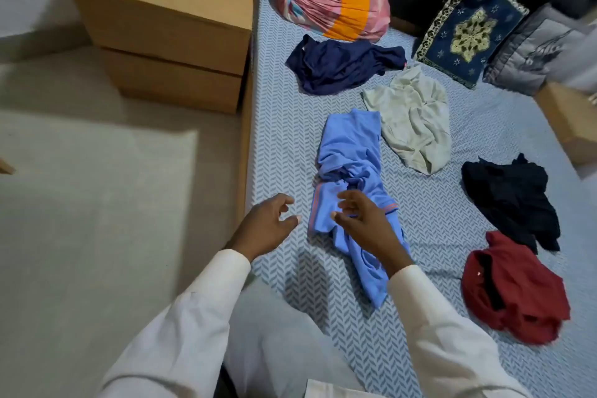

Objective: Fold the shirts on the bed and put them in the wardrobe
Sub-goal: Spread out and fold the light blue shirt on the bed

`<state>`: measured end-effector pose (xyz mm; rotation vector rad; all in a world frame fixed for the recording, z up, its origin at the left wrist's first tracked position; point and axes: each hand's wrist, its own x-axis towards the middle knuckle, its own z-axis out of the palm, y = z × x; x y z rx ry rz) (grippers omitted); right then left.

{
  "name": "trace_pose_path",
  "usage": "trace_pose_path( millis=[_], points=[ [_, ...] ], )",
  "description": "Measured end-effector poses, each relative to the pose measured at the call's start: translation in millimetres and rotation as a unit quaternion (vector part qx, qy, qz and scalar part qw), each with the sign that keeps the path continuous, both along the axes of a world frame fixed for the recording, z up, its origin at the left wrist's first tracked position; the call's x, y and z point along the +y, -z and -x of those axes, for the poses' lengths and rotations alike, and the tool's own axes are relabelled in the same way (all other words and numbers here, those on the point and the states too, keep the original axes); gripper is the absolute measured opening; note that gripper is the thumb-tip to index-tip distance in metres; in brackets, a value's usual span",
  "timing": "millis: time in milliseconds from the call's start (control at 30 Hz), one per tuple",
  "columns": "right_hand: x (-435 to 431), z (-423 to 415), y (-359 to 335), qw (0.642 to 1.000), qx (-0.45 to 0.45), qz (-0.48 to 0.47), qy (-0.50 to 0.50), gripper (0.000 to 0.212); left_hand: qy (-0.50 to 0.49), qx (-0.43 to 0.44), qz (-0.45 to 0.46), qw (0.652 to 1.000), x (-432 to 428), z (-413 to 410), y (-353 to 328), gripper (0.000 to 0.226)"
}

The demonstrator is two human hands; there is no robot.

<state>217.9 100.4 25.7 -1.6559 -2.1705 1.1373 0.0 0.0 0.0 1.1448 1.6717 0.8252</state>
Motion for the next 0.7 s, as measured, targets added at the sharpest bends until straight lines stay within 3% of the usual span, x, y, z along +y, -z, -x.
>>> trace_pose_path(
  millis=[133,200,267,367,467,567,633,700],
  points=[
    [7.7,-35.9,40.4,0.999,-0.047,-0.021,0.01,0.046,0.022,0.033,0.022,0.999,-3.6,-22.8,18.3,0.05],
    [15.1,-49.4,63.1,0.993,-0.069,-0.08,-0.054,0.053,0.025,0.054,0.037,0.998,-8.5,-41.3,23.6,0.054],
    [24.8,-56.0,80.6,0.966,-0.166,-0.163,-0.114,0.056,0.033,0.063,0.047,0.996,-14.2,-54.8,23.3,0.058],
    [46.6,-84.3,86.8,0.943,-0.269,-0.191,-0.04,0.042,0.042,0.086,0.059,0.994,-21.3,-85.2,18.3,0.067],
    [69.2,-115.3,73.3,0.977,-0.184,-0.096,0.055,0.019,0.057,0.099,0.076,0.991,-17.9,-106.1,15.7,0.078],
    [75.2,-143.9,48.5,0.991,-0.068,-0.05,0.108,0.014,0.068,0.089,0.086,0.99,-7.3,-126.3,14.1,0.076],
    [62.9,-157.3,22.6,0.993,0.054,0.001,0.105,0.008,0.084,0.071,0.084,0.99,-0.3,-146.6,12.1,0.078],
    [45.6,-164.4,-7.7,0.983,0.152,0.093,0.037,0.004,0.081,0.062,0.064,0.993,12.4,-163.1,22.9,0.102]
  ],
)
